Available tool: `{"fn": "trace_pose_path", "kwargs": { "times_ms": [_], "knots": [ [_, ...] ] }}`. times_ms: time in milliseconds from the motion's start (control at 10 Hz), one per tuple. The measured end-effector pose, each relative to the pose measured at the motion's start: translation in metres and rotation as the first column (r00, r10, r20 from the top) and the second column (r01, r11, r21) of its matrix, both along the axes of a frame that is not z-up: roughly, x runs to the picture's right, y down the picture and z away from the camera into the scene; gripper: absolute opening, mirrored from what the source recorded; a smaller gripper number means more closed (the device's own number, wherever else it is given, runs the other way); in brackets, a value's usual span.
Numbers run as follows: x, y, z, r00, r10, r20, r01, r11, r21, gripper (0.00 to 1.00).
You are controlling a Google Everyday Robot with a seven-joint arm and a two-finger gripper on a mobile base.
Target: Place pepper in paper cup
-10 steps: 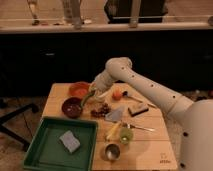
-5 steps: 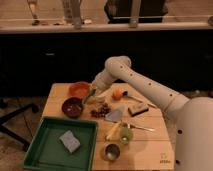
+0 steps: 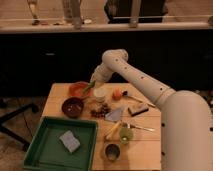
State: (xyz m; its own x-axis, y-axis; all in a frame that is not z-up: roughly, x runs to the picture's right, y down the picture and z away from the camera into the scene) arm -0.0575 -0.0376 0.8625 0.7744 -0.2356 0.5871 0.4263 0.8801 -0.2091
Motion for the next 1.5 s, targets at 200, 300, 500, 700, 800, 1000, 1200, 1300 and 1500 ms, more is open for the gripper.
{"fn": "trace_pose_path", "kwargs": {
  "times_ms": [200, 300, 500, 700, 800, 1000, 1200, 1300, 1500],
  "knots": [
    [0.001, -0.005, 0.003, 1.0, 0.024, -0.015, -0.024, 0.9997, 0.005, 0.0],
    [0.003, -0.005, 0.004, 0.999, 0.036, -0.019, -0.036, 0.9993, 0.006, 0.0],
    [0.009, -0.004, 0.006, 0.998, 0.059, -0.026, -0.059, 0.9983, 0.003, 0.0],
    [0.011, -0.002, 0.007, 0.997, 0.072, -0.026, -0.072, 0.9974, -0.002, 0.0],
    [0.014, -0.001, 0.008, 0.996, 0.082, -0.028, -0.082, 0.9966, -0.007, 0.0],
    [0.016, 0.002, 0.01, 0.995, 0.1, -0.026, -0.1, 0.9949, -0.013, 0.0],
    [0.016, 0.005, 0.012, 0.992, 0.129, -0.005, -0.129, 0.9915, -0.018, 0.0],
    [0.015, 0.006, 0.012, 0.99, 0.141, 0.01, -0.141, 0.9899, -0.02, 0.0],
    [0.014, 0.01, 0.014, 0.984, 0.171, 0.044, -0.17, 0.9852, -0.026, 0.0]
  ]
}}
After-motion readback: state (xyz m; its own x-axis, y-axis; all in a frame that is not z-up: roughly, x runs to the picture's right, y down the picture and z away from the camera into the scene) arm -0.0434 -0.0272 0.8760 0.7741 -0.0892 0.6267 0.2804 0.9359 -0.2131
